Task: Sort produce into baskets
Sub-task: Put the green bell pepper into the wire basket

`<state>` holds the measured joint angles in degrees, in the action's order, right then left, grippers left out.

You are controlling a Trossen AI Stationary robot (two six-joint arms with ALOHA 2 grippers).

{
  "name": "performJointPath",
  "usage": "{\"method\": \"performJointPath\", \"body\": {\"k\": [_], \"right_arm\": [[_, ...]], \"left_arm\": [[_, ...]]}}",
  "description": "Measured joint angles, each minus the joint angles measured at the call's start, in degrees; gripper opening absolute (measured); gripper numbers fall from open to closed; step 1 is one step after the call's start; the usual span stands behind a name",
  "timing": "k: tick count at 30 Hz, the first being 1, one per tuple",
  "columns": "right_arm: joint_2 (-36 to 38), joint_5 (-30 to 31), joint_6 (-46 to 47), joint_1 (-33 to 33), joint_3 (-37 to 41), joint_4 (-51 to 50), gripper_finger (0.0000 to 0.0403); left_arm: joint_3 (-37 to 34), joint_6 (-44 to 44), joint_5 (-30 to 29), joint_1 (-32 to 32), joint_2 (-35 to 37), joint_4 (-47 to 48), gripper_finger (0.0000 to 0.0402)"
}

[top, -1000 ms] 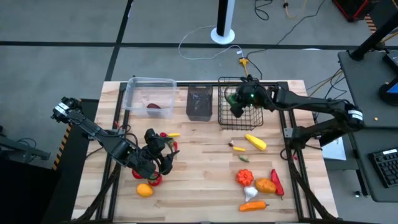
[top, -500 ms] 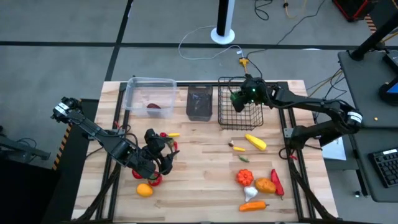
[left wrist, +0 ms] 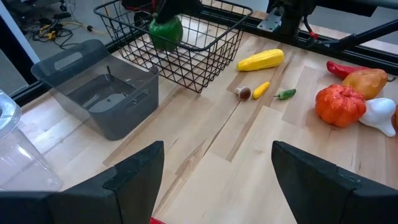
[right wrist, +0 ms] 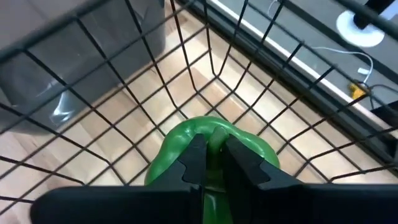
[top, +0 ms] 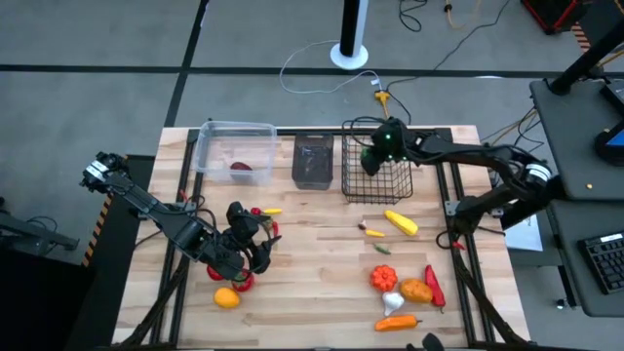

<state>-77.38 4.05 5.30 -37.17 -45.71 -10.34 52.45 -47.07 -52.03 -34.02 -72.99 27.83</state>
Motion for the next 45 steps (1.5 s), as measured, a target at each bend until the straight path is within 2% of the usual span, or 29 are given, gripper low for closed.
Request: {"method": "performJointPath", "body": {"k": [11,24,45], "right_arm": [[-0.5,0.0,-0.8,0.0,0.7,6.9,0.0029],[-0.5,-1.5,0.7,0.0,8.9,23.5,0.0029],[-4.6,-1.0,2.6,0.0,8.6,26.4,0.0029]], "left_arm": [[0.0,-0.2,0.0,0.0,0.0,0.0,0.0279],[0.0,-0.2,0.0,0.0,0.0,0.0,0.0279],[0.0,-0.5,0.0,0.0,0.0,-0.2,0.0279]]}}
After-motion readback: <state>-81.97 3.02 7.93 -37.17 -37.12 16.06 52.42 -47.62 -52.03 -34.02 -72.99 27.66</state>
